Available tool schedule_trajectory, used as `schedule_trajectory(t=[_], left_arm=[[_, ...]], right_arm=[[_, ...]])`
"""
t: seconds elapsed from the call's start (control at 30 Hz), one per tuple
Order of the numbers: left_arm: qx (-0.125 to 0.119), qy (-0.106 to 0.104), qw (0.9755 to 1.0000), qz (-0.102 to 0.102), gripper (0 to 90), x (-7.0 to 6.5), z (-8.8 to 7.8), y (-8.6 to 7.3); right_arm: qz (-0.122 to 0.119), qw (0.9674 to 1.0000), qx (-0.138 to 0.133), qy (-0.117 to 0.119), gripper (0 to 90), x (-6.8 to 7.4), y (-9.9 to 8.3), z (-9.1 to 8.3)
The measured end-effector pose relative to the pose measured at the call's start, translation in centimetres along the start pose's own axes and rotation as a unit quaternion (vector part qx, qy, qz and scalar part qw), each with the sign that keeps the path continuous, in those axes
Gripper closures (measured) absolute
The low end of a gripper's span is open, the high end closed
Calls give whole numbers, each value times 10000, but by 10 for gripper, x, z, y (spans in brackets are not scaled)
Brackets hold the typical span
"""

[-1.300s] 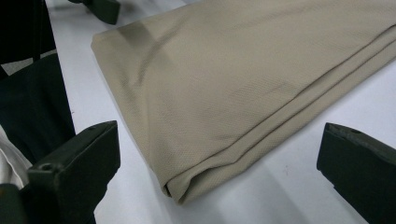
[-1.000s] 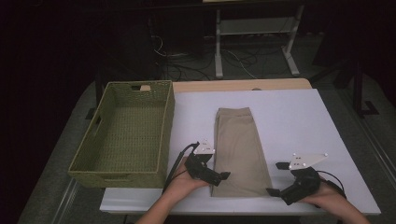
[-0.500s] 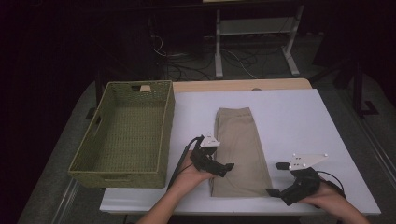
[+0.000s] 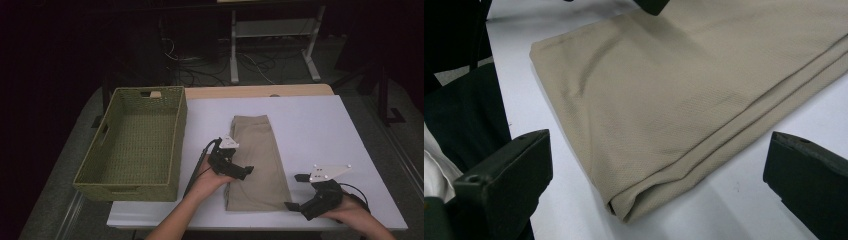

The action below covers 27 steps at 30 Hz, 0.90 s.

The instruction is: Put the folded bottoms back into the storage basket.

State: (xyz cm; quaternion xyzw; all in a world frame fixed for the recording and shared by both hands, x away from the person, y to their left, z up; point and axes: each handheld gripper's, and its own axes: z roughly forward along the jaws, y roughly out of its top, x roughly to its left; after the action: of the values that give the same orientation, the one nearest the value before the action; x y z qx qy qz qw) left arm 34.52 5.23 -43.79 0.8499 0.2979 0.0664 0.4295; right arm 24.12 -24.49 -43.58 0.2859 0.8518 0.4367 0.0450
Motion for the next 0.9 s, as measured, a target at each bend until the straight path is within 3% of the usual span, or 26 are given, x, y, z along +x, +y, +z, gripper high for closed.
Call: schedule_trajectory(t=[0.53, 0.9], left_arm=[[-89, 276, 9994, -205, 147, 28, 9, 19], [-85, 643, 9970, -421, 205, 60, 24, 25]], right_arm=[[31, 10000, -38, 4, 0, -1, 0, 0], [31, 10000, -30, -1, 0, -1, -1, 0]])
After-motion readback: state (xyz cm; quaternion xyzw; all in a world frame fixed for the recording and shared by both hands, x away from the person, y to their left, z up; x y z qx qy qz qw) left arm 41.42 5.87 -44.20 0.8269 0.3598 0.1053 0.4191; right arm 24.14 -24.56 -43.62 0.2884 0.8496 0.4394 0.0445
